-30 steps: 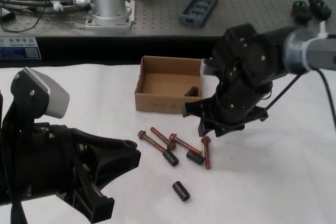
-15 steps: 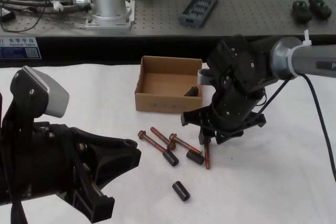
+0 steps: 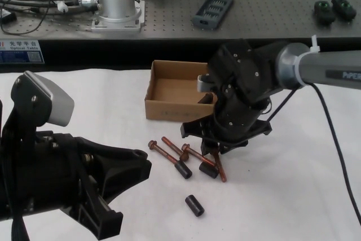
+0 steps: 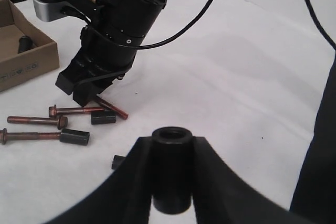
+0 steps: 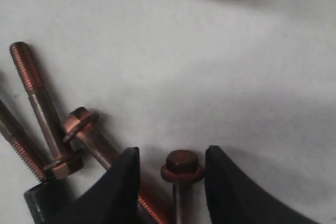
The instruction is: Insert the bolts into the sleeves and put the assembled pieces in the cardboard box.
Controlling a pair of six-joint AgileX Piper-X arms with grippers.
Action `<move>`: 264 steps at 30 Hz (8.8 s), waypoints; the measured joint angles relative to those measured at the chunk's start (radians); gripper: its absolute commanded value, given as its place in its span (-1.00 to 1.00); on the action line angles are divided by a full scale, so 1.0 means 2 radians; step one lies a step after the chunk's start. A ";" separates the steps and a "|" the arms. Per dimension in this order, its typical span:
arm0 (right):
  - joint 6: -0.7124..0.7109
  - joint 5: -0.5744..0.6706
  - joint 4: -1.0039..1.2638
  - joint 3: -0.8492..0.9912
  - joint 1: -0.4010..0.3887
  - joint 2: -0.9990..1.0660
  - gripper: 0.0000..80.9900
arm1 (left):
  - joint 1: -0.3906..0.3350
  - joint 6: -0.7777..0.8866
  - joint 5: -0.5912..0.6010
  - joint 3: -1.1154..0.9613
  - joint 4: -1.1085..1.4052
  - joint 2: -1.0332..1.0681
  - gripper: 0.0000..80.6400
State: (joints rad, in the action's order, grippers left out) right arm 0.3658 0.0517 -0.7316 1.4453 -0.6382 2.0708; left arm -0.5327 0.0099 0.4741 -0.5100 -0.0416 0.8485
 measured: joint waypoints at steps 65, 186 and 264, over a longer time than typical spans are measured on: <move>-0.068 0.043 0.203 -0.239 -0.001 -0.397 -0.86 | 0.000 -0.037 0.093 0.009 0.063 0.052 -0.98; -0.056 0.300 0.424 -0.389 -0.075 -0.571 -0.75 | -0.029 0.139 0.217 0.016 0.467 0.144 -0.98; -0.112 0.009 0.151 -0.393 0.013 -0.696 -0.93 | 0.042 0.113 0.004 -0.678 -0.199 0.624 -0.98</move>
State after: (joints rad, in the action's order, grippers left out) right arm 0.1417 0.0706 -0.4292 0.6602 -0.6129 0.6781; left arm -0.4488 0.2366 0.4827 -1.8662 -0.4405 2.0968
